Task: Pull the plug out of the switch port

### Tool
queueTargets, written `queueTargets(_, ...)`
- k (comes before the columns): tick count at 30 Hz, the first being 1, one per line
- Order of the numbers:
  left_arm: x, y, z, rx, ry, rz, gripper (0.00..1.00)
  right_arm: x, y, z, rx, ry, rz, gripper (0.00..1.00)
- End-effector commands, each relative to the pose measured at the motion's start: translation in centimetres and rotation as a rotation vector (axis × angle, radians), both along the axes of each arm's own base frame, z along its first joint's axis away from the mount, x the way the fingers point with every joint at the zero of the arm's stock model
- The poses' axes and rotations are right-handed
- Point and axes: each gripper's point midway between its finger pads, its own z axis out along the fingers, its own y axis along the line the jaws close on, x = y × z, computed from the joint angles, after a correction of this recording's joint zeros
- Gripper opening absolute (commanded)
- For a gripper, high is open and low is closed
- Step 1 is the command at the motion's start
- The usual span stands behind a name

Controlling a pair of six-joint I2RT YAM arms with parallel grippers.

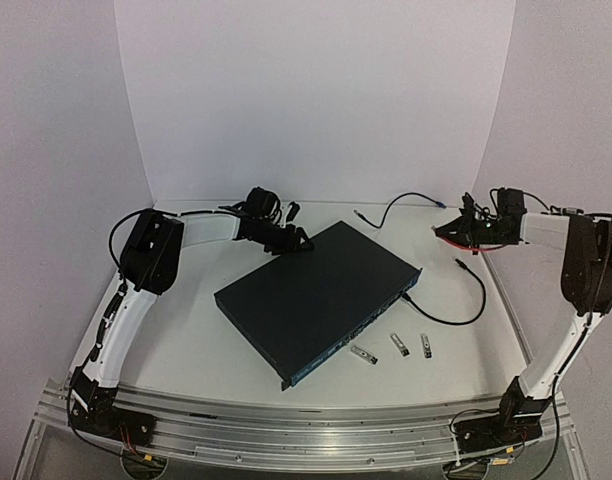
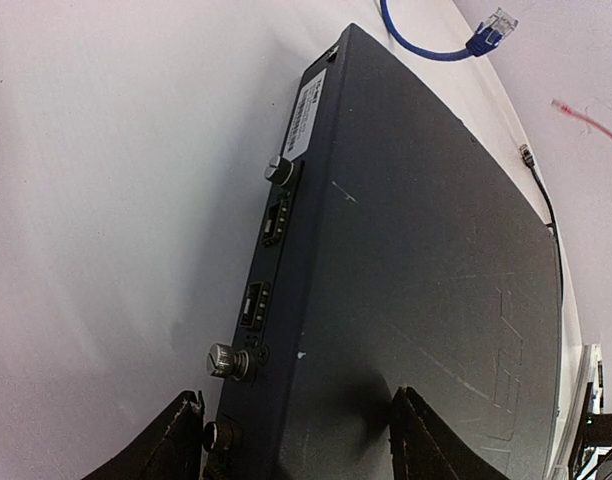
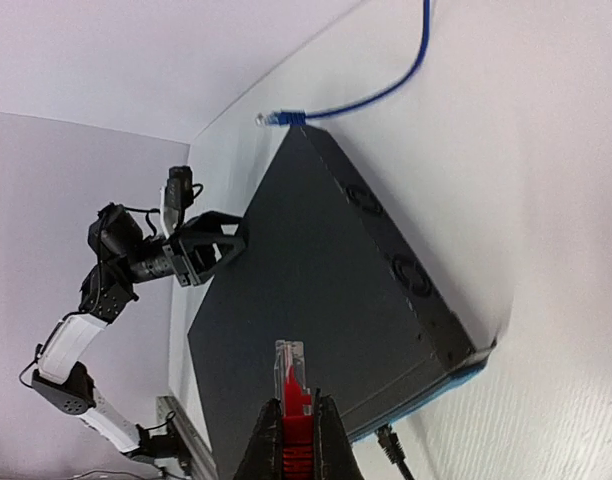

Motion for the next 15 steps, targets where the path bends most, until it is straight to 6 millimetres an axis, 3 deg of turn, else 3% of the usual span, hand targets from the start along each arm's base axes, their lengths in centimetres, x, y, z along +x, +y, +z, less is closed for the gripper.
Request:
queueTargets(1, -2.9, 3.8, -9.1, 0.213, 0.174, 0.042, 0.63, 4.0, -1.5, 4.9, -0.136, -0.191, -0.030, 0.00)
queueTargets(5, -2.6, 3.6, -8.9, 0.203, 0.166, 0.046, 0.62, 8.6, -0.4, 6.9, -0.200, -0.328, 0.013, 0.00)
queueTargets(12, -2.2, 3.5, -8.9, 0.193, 0.159, 0.056, 0.62, 17.7, 1.5, 6.1, -0.291, -0.490, -0.011, 0.00)
queueTargets(15, -2.2, 3.6, -9.0, 0.197, 0.160, 0.062, 0.62, 20.4, 3.1, 4.6, -0.257, -0.564, -0.009, 0.00)
